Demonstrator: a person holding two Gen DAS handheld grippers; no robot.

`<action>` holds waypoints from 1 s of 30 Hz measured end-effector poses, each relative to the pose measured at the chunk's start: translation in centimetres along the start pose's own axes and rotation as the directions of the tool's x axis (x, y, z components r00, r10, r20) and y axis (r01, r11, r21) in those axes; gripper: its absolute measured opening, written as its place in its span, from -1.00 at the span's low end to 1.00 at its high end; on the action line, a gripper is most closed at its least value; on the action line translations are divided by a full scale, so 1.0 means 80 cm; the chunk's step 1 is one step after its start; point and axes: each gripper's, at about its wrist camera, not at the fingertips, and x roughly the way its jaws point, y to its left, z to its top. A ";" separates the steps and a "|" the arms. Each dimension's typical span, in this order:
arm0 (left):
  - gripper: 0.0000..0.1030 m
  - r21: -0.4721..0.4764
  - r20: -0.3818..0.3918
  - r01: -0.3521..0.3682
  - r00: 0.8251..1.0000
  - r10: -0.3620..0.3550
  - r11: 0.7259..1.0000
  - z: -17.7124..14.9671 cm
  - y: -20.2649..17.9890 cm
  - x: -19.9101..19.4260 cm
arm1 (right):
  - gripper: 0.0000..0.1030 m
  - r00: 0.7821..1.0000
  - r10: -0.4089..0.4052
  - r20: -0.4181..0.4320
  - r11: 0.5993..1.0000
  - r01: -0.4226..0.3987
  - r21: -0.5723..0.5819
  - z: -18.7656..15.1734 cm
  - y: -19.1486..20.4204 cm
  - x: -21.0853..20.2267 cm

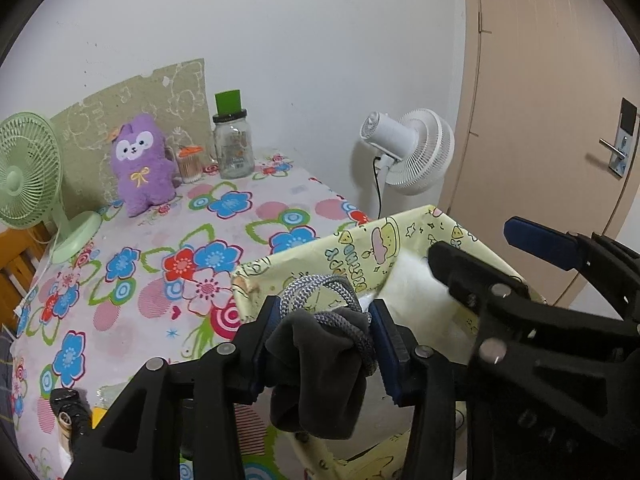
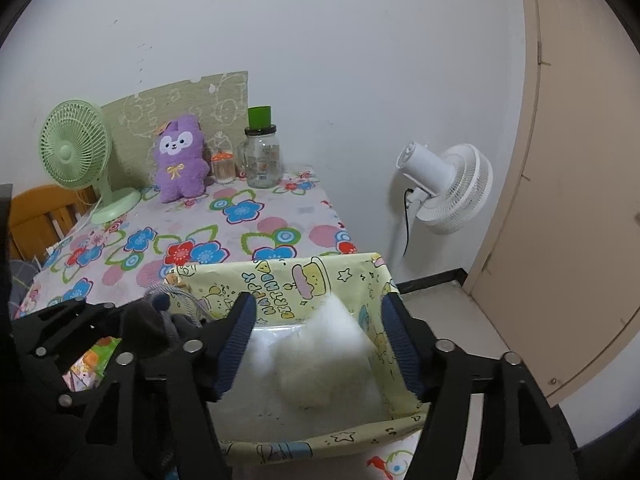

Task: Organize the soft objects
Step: 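Open both grippers to drop the sock and cloth into the box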

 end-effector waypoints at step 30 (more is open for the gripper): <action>0.92 -0.023 0.041 -0.058 0.997 0.059 0.998 -0.012 0.018 -0.033 | 0.87 0.999 0.035 0.005 0.998 -0.035 0.052 -0.005 0.026 -0.015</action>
